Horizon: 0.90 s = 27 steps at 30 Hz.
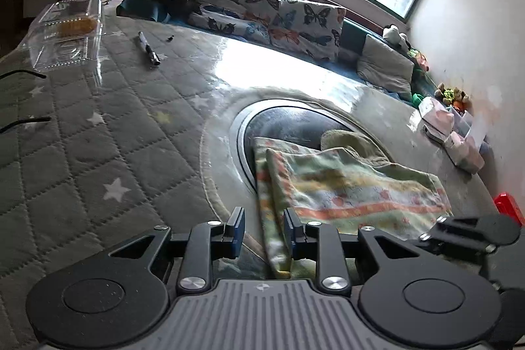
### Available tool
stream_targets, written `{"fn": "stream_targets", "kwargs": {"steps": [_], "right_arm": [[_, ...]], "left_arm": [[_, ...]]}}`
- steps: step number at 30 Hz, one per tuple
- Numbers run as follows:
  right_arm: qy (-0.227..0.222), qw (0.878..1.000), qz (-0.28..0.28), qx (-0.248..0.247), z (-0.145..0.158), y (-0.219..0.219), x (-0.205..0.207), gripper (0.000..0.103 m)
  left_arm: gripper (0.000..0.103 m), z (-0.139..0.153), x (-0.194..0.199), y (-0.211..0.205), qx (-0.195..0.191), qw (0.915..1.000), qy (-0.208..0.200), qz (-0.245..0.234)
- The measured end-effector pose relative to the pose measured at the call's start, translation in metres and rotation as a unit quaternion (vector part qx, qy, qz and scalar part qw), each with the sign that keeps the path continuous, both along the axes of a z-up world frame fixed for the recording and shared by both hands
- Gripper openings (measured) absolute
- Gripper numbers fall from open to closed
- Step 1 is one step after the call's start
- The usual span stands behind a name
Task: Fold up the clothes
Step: 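Grasp the side edge of the folded patterned shirt with the left gripper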
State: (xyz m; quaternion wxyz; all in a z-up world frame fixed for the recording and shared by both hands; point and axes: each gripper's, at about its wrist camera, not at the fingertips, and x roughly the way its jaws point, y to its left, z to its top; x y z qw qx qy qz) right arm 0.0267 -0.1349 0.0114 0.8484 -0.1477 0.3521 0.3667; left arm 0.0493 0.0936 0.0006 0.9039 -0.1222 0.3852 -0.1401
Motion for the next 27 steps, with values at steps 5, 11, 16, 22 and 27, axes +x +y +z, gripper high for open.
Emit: {"fn": "stream_targets", "kwargs": {"steps": [5, 11, 16, 22, 27], "right_arm": [[-0.013, 1.0, 0.004, -0.012, 0.003, 0.006, -0.004, 0.041], [-0.032, 0.998, 0.037, -0.028, 0.002, 0.028, -0.001, 0.041], [-0.044, 0.997, 0.046, -0.044, -0.005, 0.043, 0.0, 0.04], [-0.023, 0.999, 0.028, -0.018, -0.005, 0.037, 0.008, 0.026], [-0.007, 1.0, 0.013, 0.016, 0.001, 0.027, 0.013, 0.017]], "left_arm": [[0.03, 0.001, 0.002, 0.003, -0.012, 0.9999, 0.005, 0.004], [0.046, 0.0, 0.006, 0.002, -0.033, 0.9992, 0.017, 0.015], [0.054, -0.002, 0.011, 0.006, -0.069, 0.9966, 0.035, 0.029], [0.058, -0.005, 0.019, 0.003, -0.108, 0.992, 0.053, 0.037], [0.058, -0.011, 0.024, 0.005, -0.148, 0.9841, 0.076, 0.061]]}}
